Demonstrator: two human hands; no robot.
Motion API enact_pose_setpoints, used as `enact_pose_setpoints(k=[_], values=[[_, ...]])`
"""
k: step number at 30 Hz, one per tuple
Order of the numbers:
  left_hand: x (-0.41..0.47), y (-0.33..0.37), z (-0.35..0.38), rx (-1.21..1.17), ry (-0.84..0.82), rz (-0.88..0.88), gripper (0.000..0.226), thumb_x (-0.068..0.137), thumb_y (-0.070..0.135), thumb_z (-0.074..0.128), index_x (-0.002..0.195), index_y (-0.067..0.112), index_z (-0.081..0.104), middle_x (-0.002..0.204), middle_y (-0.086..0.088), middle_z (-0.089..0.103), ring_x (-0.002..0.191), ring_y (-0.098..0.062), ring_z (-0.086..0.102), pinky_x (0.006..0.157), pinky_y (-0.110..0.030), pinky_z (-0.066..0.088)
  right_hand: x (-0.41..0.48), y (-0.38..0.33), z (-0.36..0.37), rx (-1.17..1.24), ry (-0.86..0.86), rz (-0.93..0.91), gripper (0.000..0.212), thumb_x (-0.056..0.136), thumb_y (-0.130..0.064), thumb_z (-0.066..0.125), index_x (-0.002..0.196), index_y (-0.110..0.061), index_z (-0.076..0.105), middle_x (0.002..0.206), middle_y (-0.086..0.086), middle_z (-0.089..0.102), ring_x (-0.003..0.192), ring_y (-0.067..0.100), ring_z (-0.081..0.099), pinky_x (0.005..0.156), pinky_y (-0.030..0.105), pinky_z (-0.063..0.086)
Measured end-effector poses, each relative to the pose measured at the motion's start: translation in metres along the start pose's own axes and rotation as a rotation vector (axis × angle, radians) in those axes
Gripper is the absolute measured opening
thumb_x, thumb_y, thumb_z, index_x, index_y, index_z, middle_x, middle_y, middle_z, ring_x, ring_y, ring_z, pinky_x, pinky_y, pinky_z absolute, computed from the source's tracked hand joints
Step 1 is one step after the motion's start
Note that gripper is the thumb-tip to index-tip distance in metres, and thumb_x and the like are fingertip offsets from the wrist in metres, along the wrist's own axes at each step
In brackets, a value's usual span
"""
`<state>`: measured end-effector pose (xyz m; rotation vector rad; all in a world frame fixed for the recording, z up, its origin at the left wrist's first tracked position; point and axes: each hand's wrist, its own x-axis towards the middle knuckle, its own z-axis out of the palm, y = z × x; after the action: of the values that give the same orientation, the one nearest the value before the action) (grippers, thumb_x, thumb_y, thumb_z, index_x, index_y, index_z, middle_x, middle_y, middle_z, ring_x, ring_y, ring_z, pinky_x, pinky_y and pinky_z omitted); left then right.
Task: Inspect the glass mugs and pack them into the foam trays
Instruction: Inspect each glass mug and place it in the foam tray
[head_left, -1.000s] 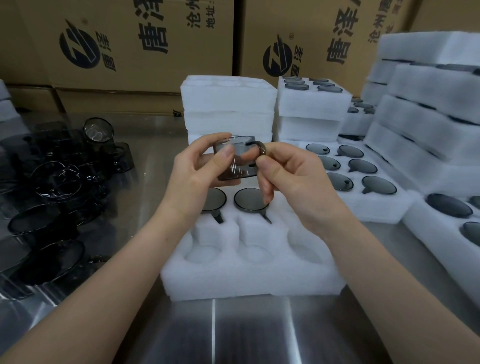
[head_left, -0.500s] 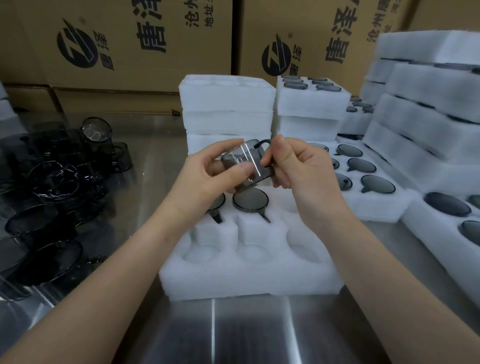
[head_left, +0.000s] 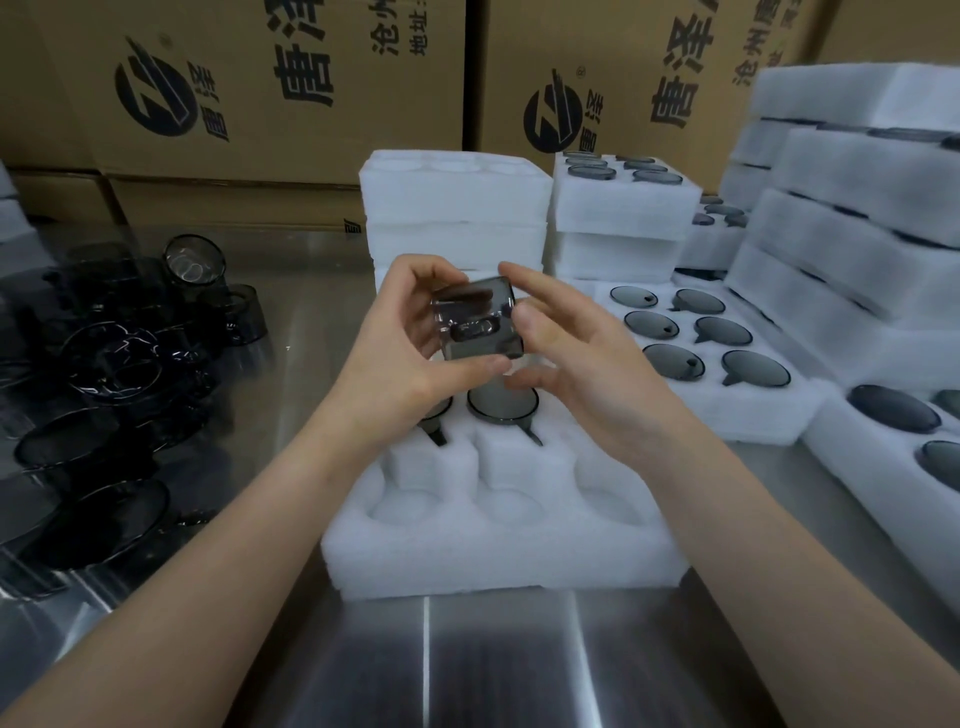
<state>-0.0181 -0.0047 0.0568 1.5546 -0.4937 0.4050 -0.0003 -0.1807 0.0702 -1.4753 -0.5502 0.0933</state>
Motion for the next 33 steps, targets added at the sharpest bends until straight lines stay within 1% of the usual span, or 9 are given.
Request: enact_pose_setpoints(k=[3,8,14,17,20,25,28,31,33], values=[[0.000,0.001,0.001,0.058,-0.006,0.025,0.063,0.059,0.011,0.085,0.111,0.020,0.050,0.111,0.006,0.063,0.110,-0.013,0.062,0.095,-0.032,0.050,-0.001,-0.001,0.002,0.072,-0.023,-0.004,0.045,0.079,-0.028,0.072,0.123,-0.025,0.063,0.105,0.008,0.060,0.071,0.019,0.063,0.061,0.032,0.051],[-0.001,0.005,0.008,0.240,-0.091,0.063,0.060,0.063,0.014,0.082,0.115,0.027,0.056,0.111,0.013,0.064,0.107,-0.006,0.063,0.090,-0.021,0.050,-0.003,-0.001,0.007,-0.044,0.107,-0.074,0.035,0.070,-0.025,0.077,0.100,-0.021,0.059,0.090,-0.003,0.061,0.055,0.015,0.063,0.043,0.026,0.047],[-0.003,0.005,0.009,0.349,-0.139,0.071,0.062,0.063,0.015,0.082,0.118,0.021,0.056,0.108,0.013,0.065,0.106,-0.012,0.063,0.091,-0.032,0.052,-0.002,-0.001,0.008,-0.147,0.257,-0.128,0.021,0.092,-0.026,0.067,0.079,-0.017,0.053,0.071,-0.002,0.059,0.035,0.014,0.047,0.032,0.022,0.033],[-0.003,0.005,0.010,0.329,-0.122,0.073,0.064,0.062,0.015,0.082,0.120,0.019,0.056,0.110,0.013,0.064,0.108,-0.011,0.062,0.095,-0.035,0.051,0.000,-0.001,0.006,-0.045,0.265,-0.082,0.018,0.098,-0.021,0.057,0.082,-0.012,0.059,0.062,0.004,0.059,0.035,0.021,0.045,0.033,0.022,0.030],[-0.001,0.003,0.009,0.245,-0.079,0.052,0.060,0.063,0.011,0.081,0.116,0.020,0.054,0.112,0.005,0.063,0.108,-0.011,0.062,0.096,-0.032,0.051,0.000,-0.002,0.003,0.169,0.127,-0.017,0.019,0.100,-0.012,0.050,0.097,-0.016,0.068,0.063,0.000,0.062,0.040,0.013,0.049,0.037,0.020,0.035],[-0.001,0.001,0.007,0.135,-0.029,0.016,0.056,0.066,0.008,0.078,0.116,0.019,0.056,0.109,0.012,0.066,0.108,-0.009,0.064,0.097,-0.028,0.050,0.002,-0.001,-0.002,0.364,-0.123,0.033,0.037,0.081,-0.007,0.063,0.116,-0.018,0.063,0.080,-0.001,0.067,0.054,0.011,0.056,0.050,0.021,0.046],[-0.002,0.001,0.008,0.180,-0.035,0.014,0.058,0.064,0.010,0.078,0.117,0.021,0.056,0.107,0.016,0.066,0.107,-0.005,0.064,0.096,-0.025,0.050,0.002,0.002,-0.001,0.272,-0.071,0.034,0.043,0.072,-0.005,0.076,0.110,-0.021,0.064,0.083,-0.002,0.065,0.053,0.014,0.054,0.047,0.024,0.044],[-0.002,0.002,0.008,0.299,-0.077,0.024,0.063,0.065,0.006,0.082,0.120,0.023,0.056,0.110,0.015,0.066,0.104,0.000,0.063,0.091,-0.019,0.049,0.001,0.003,0.002,0.080,0.075,0.021,0.038,0.066,-0.018,0.079,0.098,-0.022,0.060,0.086,-0.003,0.063,0.046,0.015,0.051,0.040,0.024,0.040],[-0.002,0.002,0.007,0.367,-0.118,0.038,0.066,0.068,-0.003,0.082,0.125,0.018,0.057,0.115,0.008,0.066,0.109,-0.004,0.062,0.094,-0.023,0.049,0.000,0.003,0.005,-0.055,0.161,-0.018,0.036,0.068,-0.029,0.080,0.093,-0.020,0.056,0.087,-0.002,0.062,0.042,0.016,0.051,0.037,0.024,0.039]])
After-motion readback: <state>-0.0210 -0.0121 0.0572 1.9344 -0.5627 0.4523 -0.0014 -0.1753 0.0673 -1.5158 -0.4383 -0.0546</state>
